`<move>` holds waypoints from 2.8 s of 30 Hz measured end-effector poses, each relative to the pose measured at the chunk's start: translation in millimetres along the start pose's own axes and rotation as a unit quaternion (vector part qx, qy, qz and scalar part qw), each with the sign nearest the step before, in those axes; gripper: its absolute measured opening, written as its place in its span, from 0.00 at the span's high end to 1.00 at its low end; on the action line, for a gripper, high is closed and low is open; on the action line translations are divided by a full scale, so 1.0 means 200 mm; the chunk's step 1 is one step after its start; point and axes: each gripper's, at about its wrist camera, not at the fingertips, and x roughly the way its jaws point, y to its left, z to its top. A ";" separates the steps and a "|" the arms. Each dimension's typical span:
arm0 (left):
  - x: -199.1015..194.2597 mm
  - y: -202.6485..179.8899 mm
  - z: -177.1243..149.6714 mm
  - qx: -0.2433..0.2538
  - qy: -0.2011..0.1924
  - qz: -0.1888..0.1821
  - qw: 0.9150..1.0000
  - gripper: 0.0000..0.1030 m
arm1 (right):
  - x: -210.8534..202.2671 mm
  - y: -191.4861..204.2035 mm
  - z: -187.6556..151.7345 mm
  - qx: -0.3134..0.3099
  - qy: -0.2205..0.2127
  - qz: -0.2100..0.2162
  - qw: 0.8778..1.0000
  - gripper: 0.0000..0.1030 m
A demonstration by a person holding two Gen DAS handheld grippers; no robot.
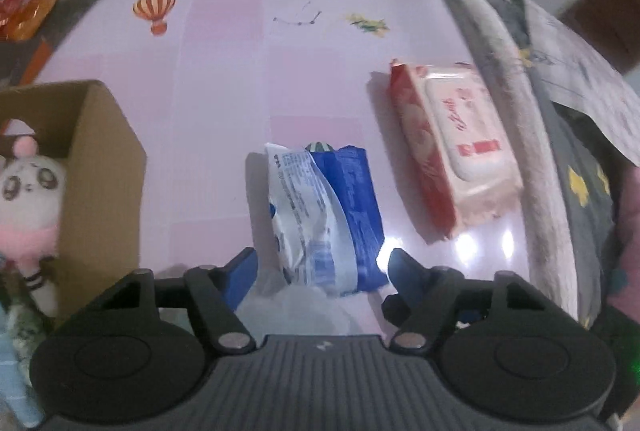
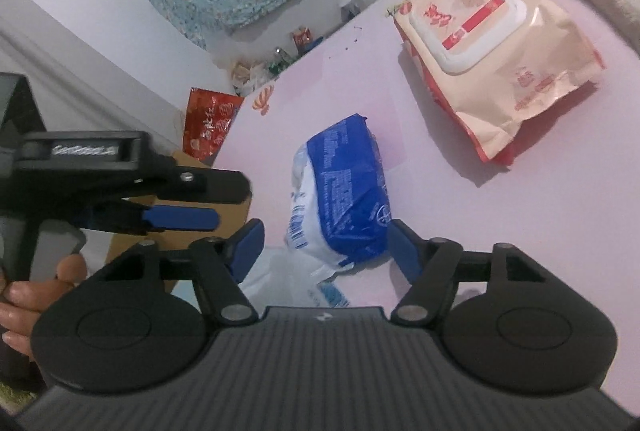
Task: Organize soft objects
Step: 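Grasp the blue-and-white pack with the left tool while the right tool grasps it too, then carry the pack with both tools into the box and open both tools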
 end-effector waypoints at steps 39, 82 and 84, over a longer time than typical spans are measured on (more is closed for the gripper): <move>0.41 -0.02 0.15 -0.030 0.071 0.021 0.997 0.20 | 0.40 -0.01 0.11 -0.028 0.047 0.005 0.999 0.37; -0.83 0.05 -0.39 0.034 -0.133 -0.068 0.988 0.33 | -0.48 0.87 -0.15 -0.147 -0.099 0.044 0.983 0.54; -0.89 0.12 -0.49 0.028 -0.139 -0.065 0.988 0.33 | -0.50 0.94 -0.25 -0.150 -0.094 0.052 0.983 0.54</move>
